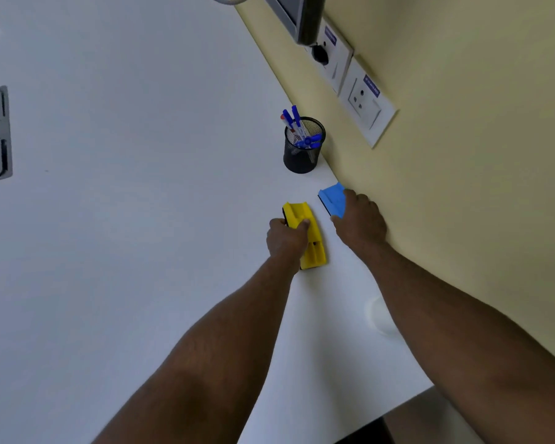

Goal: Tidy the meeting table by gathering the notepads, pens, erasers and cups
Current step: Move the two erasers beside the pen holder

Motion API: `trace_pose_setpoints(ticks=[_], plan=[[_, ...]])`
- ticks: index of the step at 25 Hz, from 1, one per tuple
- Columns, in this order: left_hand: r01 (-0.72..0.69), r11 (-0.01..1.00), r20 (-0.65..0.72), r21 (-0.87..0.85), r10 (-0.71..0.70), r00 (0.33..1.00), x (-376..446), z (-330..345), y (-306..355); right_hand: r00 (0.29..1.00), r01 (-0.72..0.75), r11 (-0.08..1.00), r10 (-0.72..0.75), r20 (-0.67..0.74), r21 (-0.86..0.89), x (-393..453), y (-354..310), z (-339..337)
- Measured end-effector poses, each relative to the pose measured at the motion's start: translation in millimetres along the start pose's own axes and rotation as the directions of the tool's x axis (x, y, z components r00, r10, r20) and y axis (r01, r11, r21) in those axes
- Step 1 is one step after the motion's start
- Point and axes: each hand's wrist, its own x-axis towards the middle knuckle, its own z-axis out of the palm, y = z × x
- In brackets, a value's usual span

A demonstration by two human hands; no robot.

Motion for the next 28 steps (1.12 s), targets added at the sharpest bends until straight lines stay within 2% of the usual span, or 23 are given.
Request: trace_pose_setpoints(ticks=[3, 5, 12, 15, 18, 22, 25, 28], plan=[[-0.055, 0.981, -0.055, 0.188, 0.067, 0.996, 1, 6, 4, 0.997, 0.035, 0.999, -0.037, -0.073, -0.024, -7, -1, -3], [-0.069, 0.967, -0.058, 0.243, 0.085, 0.995, 0, 9, 0, 0.995, 0.040, 0.998, -0.044, -0.088, -0.051, -13, 1, -2], [-0.065, 0.975, -0.025, 0.212, 0.071, 0.997, 3, 18, 10, 0.998, 0.035, 0.998, -0.038, -0.045, -0.052, -22, 7, -2], [-0.046, 0.983, -0.018, 0.179, 0.050, 0.999, 0, 12, 8, 0.994, 0.025, 0.999, -0.029, -0.102, -0.040, -29, 0, -5], [-0.092, 0.961, -0.019, 0.262, 0.100, 0.995, -9, -6, -3, 0.977, 0.112, 0.994, -0.110, -0.182, 0.000, -45, -12, -3], [-0.132, 0.894, 0.002, 0.428, 0.146, 0.989, -25, -56, -30, 0.931, 0.318, 0.946, -0.297, -0.212, 0.070, -70, -37, 6], [-0.159, 0.829, -0.015, 0.536, 0.198, 0.980, -41, -98, -53, 0.898, 0.426, 0.897, -0.402, -0.178, 0.120, -85, -59, 14], [-0.153, 0.813, -0.073, 0.562, 0.233, 0.970, -62, -138, -73, 0.858, 0.513, 0.841, -0.502, -0.104, 0.173, -96, -86, 20]])
